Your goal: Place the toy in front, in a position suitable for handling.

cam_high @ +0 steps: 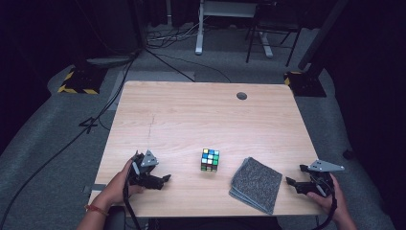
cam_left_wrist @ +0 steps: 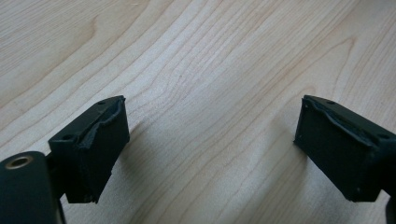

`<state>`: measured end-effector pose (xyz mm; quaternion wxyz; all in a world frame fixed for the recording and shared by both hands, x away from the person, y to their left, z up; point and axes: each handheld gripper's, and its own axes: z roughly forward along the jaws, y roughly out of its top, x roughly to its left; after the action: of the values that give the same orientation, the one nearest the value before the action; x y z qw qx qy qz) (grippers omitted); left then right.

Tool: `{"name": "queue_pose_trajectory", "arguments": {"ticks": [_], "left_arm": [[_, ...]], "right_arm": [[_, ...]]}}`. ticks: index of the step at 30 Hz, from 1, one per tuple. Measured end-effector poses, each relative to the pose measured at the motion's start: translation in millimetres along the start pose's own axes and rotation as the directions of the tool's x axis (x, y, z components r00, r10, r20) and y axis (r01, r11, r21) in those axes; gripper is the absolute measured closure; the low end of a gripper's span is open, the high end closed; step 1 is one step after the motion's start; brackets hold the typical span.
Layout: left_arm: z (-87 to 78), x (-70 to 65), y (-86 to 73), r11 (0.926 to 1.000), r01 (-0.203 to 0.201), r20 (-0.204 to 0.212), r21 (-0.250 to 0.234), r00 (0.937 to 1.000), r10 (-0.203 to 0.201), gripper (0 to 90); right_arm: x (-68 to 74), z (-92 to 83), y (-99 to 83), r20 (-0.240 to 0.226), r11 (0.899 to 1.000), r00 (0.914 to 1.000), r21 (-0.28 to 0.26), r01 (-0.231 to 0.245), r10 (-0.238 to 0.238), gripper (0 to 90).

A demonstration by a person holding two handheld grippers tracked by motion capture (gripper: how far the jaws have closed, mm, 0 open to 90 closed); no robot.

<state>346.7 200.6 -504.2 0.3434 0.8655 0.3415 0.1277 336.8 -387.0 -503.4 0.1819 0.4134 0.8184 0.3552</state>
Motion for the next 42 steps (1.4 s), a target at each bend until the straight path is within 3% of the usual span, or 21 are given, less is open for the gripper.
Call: {"name": "queue_pose_trajectory", "arguments": {"ticks": [7, 11, 14, 15, 17, 19, 20, 21, 25, 26, 27, 30, 31, 32, 35, 39, 42], "left_arm": [[2.6, -1.7, 2.7, 0.9978, -0.066, 0.06, -0.001, 0.996, 0.066, 10.3], [2.6, -1.7, 3.0, 0.9969, -0.078, 0.062, -0.002, 0.995, 0.078, 10.3], [2.6, -1.7, 3.0, 0.9975, -0.071, 0.063, -0.001, 0.9955, 0.071, 10.2], [2.7, -1.6, 3.0, 0.9977, -0.068, 0.063, -0.001, 0.9957, 0.068, 10.2], [2.6, -2.6, 2.7, 0.9982, -0.06, 0.059, 0.0, 0.9965, 0.06, 10.2], [2.5, -2.8, 2.7, 0.9982, -0.059, 0.056, 0.0, 0.9967, 0.059, 10.2], [2.6, -2.7, 2.7, 0.9983, -0.059, 0.058, 0.0, 0.9966, 0.059, 10.2], [2.5, -2.7, 2.7, 0.9983, -0.059, 0.058, 0.0, 0.9966, 0.059, 10.2], [2.1, -3.1, 2.3, 0.9976, -0.069, 0.06, -0.002, 0.9958, 0.069, 10.4], [1.7, -3.7, 2.0, 0.9969, -0.078, 0.064, -0.002, 0.9949, 0.078, 10.5], [1.5, -4.3, 1.9, 0.9962, -0.087, 0.068, -0.003, 0.9939, 0.087, 10.5], [1.4, -5.5, 1.6, 0.995, -0.099, 0.069, -0.008, 0.9926, 0.1, 10.5], [1.2, -6.4, 1.5, 0.9939, -0.109, 0.07, -0.012, 0.9915, 0.11, 10.4], [1.2, -7.3, 1.6, 0.9933, -0.115, 0.068, -0.013, 0.991, 0.115, 10.4], [3.4, -11.4, 3.6, 0.9921, -0.125, 0.101, -0.008, 0.987, 0.125, 10.4], [6.9, -12.5, 7.0, 0.9914, -0.131, 0.124, -0.004, 0.9837, 0.13, 9.7], [9.3, -12.6, 9.5, 0.9902, -0.14, 0.132, -0.003, 0.9815, 0.139, 8.6]], "right_arm": [[-2.8, 1.3, 3.1, -0.022, 1.0, 0.9994, 0.012, 0.025, -0.025, 16.2], [-6.1, 0.3, 3.9, -0.041, 0.999, 0.9983, 0.022, 0.042, -0.042, 17.2], [-9.1, -6.8, 4.6, -0.085, 0.999, 0.996, -0.035, 0.025, -0.028, 19.0], [-8.6, -11.4, 5.4, -0.105, 0.997, 0.9935, -0.065, 0.037, -0.044, 19.1], [-4.7, -20.0, 9.3, -0.099, 0.993, 0.9924, -0.101, 0.063, -0.073, 21.2], [1.8, -26.7, 15.2, -0.109, 0.991, 0.9886, -0.102, 0.092, -0.103, 22.8], [12.8, -32.2, 22.9, -0.109, 0.984, 0.9814, -0.102, 0.147, -0.158, 23.7], [12.8, -32.2, 22.9, -0.109, 0.984, 0.9814, -0.102, 0.147, -0.158, 23.7], [34.7, -37.6, 39.0, -0.141, 0.969, 0.964, -0.137, 0.207, -0.225, 26.3], [49.3, -35.4, 47.7, -0.168, 0.961, 0.9495, -0.122, 0.247, -0.265, 26.6], [49.3, -35.4, 47.7, -0.168, 0.961, 0.9495, -0.122, 0.247, -0.265, 26.6], [69.9, -27.0, 55.4, -0.209, 0.946, 0.9232, -0.105, 0.307, -0.322, 27.8], [82.7, -17.3, 58.3, -0.239, 0.935, 0.904, -0.081, 0.346, -0.355, 27.8], [82.7, -17.3, 58.3, -0.239, 0.935, 0.904, -0.081, 0.346, -0.355, 27.8], [100.8, 4.8, 59.3, -0.28, 0.915, 0.8737, -0.045, 0.402, -0.398, 27.9], [105.6, 19.1, 56.8, -0.302, 0.909, 0.8651, -0.012, 0.417, -0.401, 27.8], [104.5, 32.0, 51.9, -0.314, 0.915, 0.8719, 0.022, 0.402, -0.375, 26.5]]}}
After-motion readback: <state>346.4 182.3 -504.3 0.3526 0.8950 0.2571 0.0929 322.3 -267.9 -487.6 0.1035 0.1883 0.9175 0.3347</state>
